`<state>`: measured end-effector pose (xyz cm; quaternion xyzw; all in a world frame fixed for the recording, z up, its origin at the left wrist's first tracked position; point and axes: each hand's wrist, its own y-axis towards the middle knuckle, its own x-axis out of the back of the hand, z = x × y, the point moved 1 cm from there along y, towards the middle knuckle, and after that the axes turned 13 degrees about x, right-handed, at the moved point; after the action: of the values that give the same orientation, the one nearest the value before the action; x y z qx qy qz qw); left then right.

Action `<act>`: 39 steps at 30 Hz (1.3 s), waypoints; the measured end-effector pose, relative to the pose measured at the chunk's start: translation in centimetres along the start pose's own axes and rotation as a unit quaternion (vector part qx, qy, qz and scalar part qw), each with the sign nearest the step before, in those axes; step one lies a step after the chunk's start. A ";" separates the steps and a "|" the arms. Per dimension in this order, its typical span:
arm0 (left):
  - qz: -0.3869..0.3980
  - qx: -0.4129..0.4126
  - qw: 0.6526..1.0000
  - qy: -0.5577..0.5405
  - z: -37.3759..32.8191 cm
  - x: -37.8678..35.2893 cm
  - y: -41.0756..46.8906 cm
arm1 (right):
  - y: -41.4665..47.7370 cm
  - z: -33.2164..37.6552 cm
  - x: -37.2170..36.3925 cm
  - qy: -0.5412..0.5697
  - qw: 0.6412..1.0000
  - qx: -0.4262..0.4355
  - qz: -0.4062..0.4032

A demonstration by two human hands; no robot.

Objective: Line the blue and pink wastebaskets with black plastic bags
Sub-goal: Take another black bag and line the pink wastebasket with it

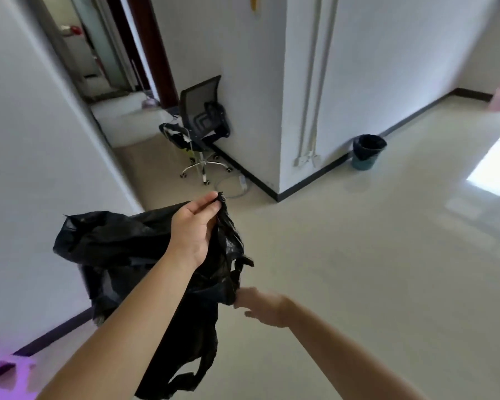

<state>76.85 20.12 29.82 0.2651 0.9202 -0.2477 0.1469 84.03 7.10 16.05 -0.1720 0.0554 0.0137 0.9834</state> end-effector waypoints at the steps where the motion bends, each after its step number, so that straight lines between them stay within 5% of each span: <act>1: 0.023 0.009 1.000 -0.008 1.0 -3.7 1.5 | -2.3 0.1 3.3 0.024 1.000 -0.014 -0.009; 5: 0.091 0.041 0.995 -0.008 4.6 -16.0 6.0 | -9.0 -0.4 14.6 0.034 0.998 0.009 -0.056; 10: 0.164 0.054 0.984 0.045 8.5 -27.3 12.9 | -13.3 -2.3 27.7 -0.007 0.942 0.043 -0.331; 13: 0.188 0.076 0.977 0.062 10.8 -32.6 17.8 | -15.1 -2.7 33.9 0.053 0.959 0.058 -0.271; 17: 0.218 0.106 0.968 0.066 13.1 -40.0 24.7 | -14.6 -2.4 42.0 -0.066 0.974 -0.005 -0.216; 22: 0.254 0.154 0.948 0.118 15.3 -50.9 34.0 | -14.3 -2.7 56.1 -0.102 0.894 -0.067 -0.431; 25: 0.269 0.135 0.923 0.241 16.4 -57.9 38.8 | -18.5 -0.4 64.0 -0.049 0.819 -0.111 -0.561; 28: 0.277 0.055 0.861 0.424 18.4 -65.7 42.2 | -24.1 1.9 71.5 -0.050 0.719 -0.112 -0.684; 33: 0.364 -0.208 0.603 0.679 24.0 -79.5 44.9 | -32.2 5.0 83.0 -0.208 0.589 -0.095 -0.775; 37: 0.352 -0.338 0.545 0.682 28.3 -90.5 48.4 | -37.4 5.3 93.2 -0.377 0.556 -0.122 -0.731; 39: 0.329 -0.390 0.489 0.708 29.6 -96.6 50.5 | -39.7 5.5 98.7 -0.416 0.562 -0.145 -0.701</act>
<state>188.13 1.39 24.85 0.5500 0.5637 0.4735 -0.3945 184.53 -27.54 23.34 -0.2722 -0.5003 -0.6017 0.5600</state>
